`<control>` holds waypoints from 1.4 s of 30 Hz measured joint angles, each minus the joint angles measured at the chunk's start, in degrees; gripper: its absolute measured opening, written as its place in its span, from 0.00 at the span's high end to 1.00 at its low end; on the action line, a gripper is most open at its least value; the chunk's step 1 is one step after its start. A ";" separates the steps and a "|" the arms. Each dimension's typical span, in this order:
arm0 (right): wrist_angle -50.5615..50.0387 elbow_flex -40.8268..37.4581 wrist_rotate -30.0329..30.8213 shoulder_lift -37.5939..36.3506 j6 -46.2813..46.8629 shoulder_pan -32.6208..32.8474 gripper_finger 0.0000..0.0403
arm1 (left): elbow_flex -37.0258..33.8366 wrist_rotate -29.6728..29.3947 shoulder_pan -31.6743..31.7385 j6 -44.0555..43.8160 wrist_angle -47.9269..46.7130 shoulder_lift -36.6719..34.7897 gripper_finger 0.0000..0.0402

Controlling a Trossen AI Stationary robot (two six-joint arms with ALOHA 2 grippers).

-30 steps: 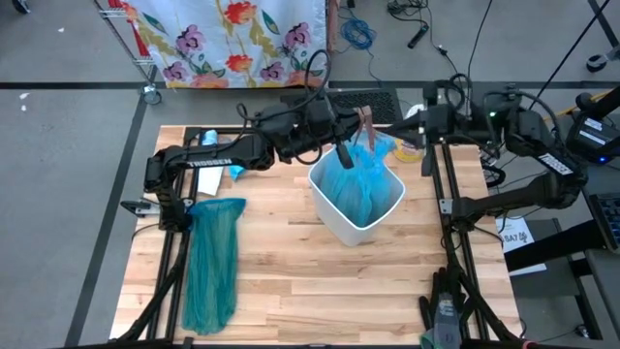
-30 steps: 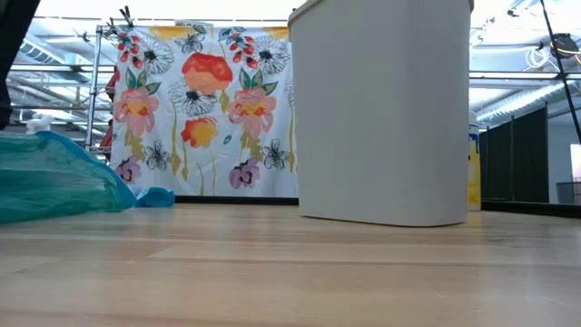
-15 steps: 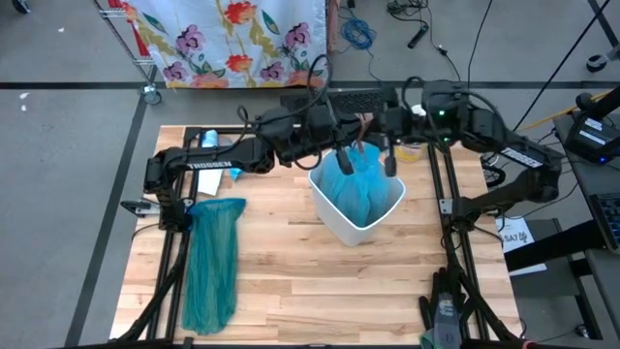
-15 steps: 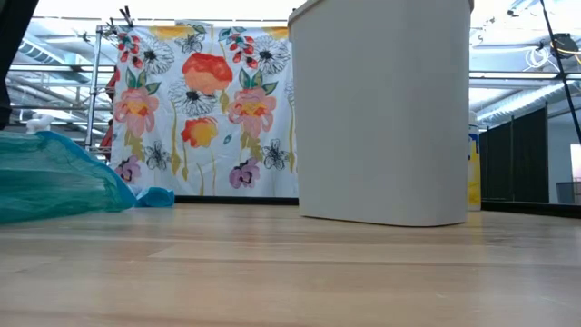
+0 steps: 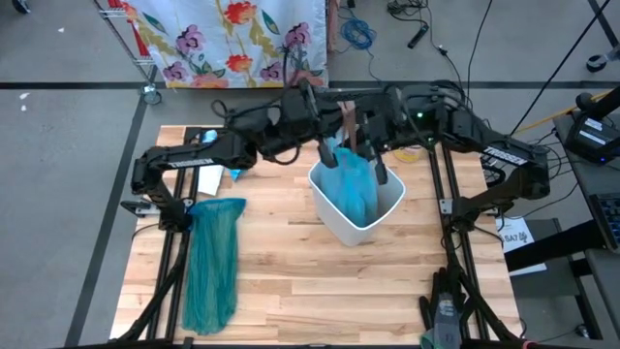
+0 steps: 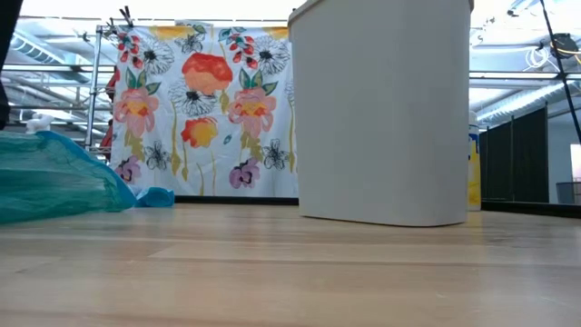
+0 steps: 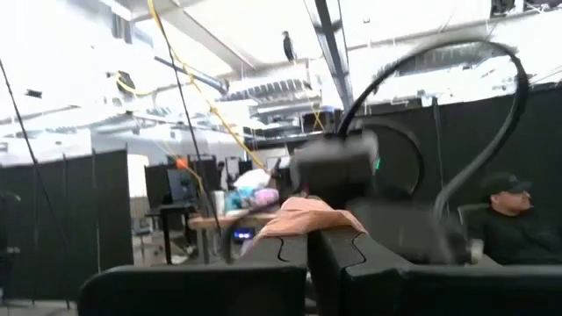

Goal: Place trash/remove bag and relplace
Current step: Close the blue trash bag, then remove the blue trash bag from the trash bin

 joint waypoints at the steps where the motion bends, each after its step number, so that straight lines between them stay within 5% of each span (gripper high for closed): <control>1: -0.05 -0.01 -0.51 0.51 0.08 0.15 1.00 | -0.01 0.00 0.05 0.32 -0.23 -0.68 1.00; 12: 0.66 0.06 -6.07 3.78 3.93 0.61 1.00 | -0.11 -0.01 0.28 5.28 -6.32 -6.50 1.00; 24: 2.53 4.71 7.61 -3.83 5.18 0.61 1.00 | 0.11 -0.55 0.37 5.44 -12.32 -9.73 1.00; 33: -28.21 12.36 29.66 -7.62 17.20 0.57 1.00 | 0.11 -0.50 0.55 6.07 -13.26 -10.19 1.00; 42: -50.64 14.75 30.76 -7.32 31.01 0.61 0.82 | 0.11 1.27 0.81 6.05 -15.07 -10.32 1.00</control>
